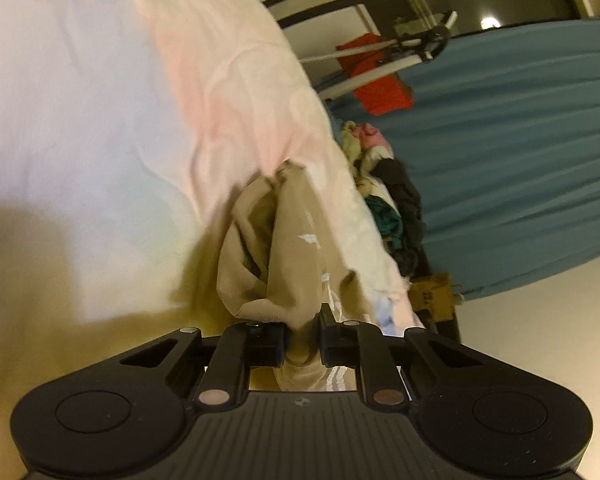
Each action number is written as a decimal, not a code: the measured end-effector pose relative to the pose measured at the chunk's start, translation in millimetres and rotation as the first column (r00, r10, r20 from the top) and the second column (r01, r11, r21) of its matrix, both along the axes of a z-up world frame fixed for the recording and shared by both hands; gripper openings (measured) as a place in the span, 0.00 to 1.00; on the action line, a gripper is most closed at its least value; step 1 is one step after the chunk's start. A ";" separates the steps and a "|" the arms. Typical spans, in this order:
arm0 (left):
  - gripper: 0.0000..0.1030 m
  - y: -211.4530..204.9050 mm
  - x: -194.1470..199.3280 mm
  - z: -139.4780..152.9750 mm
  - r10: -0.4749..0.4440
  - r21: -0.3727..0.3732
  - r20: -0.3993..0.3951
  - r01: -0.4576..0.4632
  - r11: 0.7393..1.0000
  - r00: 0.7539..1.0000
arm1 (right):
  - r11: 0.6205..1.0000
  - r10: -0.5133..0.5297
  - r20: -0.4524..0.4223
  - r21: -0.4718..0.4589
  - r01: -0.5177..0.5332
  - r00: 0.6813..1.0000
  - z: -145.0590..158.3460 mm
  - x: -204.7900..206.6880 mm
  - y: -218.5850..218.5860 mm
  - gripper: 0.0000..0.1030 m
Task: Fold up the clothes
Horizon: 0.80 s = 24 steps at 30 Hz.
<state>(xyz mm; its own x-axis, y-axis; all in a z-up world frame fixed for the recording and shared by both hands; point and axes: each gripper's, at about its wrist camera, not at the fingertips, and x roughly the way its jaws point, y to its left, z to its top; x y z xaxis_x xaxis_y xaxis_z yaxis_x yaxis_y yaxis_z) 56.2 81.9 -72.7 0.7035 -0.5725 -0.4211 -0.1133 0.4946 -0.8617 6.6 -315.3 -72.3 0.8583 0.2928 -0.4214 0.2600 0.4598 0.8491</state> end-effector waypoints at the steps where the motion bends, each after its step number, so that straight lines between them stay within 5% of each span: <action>1: 0.15 0.0 -2.7 5.0 -0.015 -0.015 0.005 0.015 1.000 1.000 | 1.000 0.002 0.006 -0.007 -0.002 1.000 9.0 -5.7 -2.2 0.19; 7: 0.15 -34.9 -14.5 52.7 -0.178 -0.094 0.013 0.179 0.979 0.984 | 0.998 -0.038 0.045 -0.051 0.040 0.998 71.2 -51.2 -46.6 0.19; 12: 0.16 -108.1 24.1 98.8 -0.301 -0.062 -0.020 0.300 0.952 0.953 | 0.989 -0.116 0.052 -0.083 0.120 0.992 101.3 -66.2 -108.0 0.19; 17: 0.15 -208.0 105.5 158.3 -0.368 0.019 -0.029 0.369 0.929 0.929 | 0.972 -0.184 0.045 -0.142 0.189 0.982 133.2 -17.0 -180.0 0.19; 24: 0.15 -332.7 196.8 221.7 -0.384 0.086 0.179 0.375 0.923 0.906 | 0.902 -0.283 0.215 -0.271 0.335 0.935 181.3 49.2 -252.8 0.19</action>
